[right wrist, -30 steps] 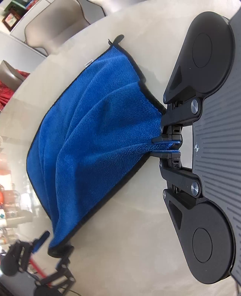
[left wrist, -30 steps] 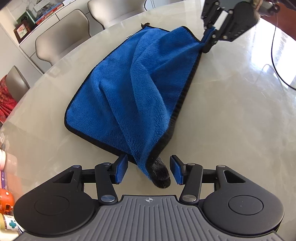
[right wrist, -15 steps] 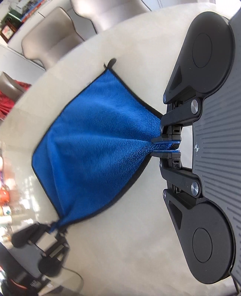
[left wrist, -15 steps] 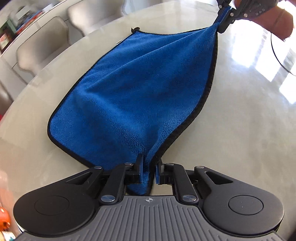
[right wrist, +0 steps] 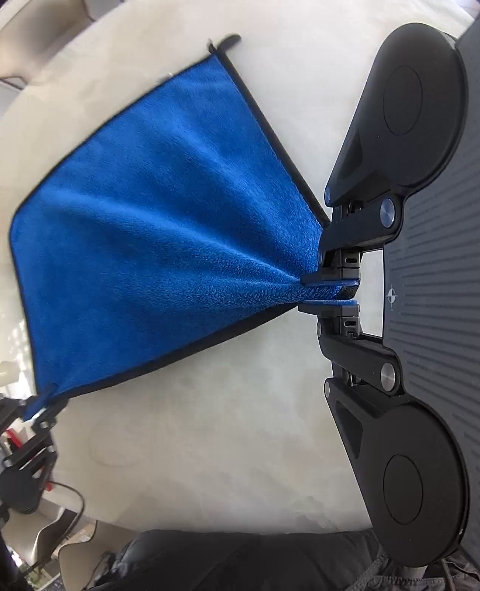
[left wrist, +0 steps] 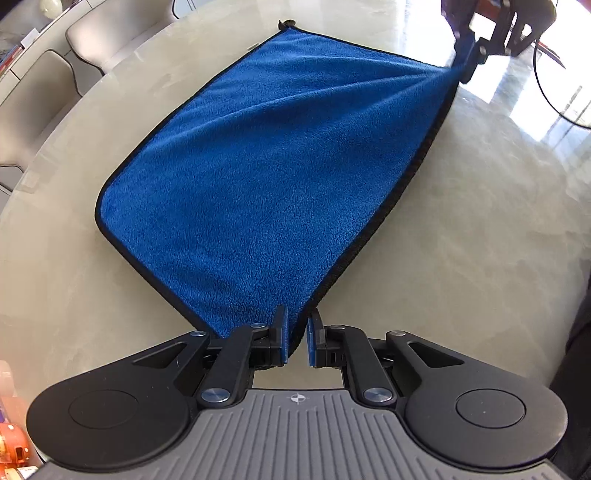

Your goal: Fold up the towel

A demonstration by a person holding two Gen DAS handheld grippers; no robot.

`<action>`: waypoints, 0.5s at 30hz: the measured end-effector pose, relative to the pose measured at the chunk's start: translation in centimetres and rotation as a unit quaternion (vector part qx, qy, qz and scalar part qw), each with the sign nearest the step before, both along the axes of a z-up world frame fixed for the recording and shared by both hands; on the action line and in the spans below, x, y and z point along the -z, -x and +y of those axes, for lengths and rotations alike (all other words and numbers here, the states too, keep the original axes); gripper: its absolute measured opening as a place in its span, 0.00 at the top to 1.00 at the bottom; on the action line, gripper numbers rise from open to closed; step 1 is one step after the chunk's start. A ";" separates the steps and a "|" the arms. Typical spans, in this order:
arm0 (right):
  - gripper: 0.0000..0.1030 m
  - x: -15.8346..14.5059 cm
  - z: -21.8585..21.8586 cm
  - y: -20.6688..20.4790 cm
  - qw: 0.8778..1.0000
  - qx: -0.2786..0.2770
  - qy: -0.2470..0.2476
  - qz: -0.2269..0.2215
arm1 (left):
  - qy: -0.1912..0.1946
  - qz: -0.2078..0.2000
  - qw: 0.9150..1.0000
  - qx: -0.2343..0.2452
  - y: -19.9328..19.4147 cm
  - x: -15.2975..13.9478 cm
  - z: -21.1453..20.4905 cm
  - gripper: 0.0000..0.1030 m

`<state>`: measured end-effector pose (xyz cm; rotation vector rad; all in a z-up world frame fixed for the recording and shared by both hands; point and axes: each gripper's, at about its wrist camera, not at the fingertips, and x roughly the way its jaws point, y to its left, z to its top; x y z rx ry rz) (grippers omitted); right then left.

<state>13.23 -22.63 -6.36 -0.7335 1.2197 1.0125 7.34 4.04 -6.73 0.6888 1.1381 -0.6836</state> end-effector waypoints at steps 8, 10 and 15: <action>0.73 0.7 -0.5 1.3 0.997 0.010 0.055 0.048 | -0.007 0.030 0.999 0.014 -0.3 -0.5 0.8 0.85; 0.73 0.0 -0.9 1.1 0.998 0.026 0.051 0.032 | -0.010 0.034 0.999 0.019 -0.2 -0.9 1.5 0.85; 0.72 -2.6 -1.1 -1.7 0.994 0.101 -0.003 -0.038 | 0.006 0.002 1.000 -0.006 -2.8 -3.2 2.9 0.72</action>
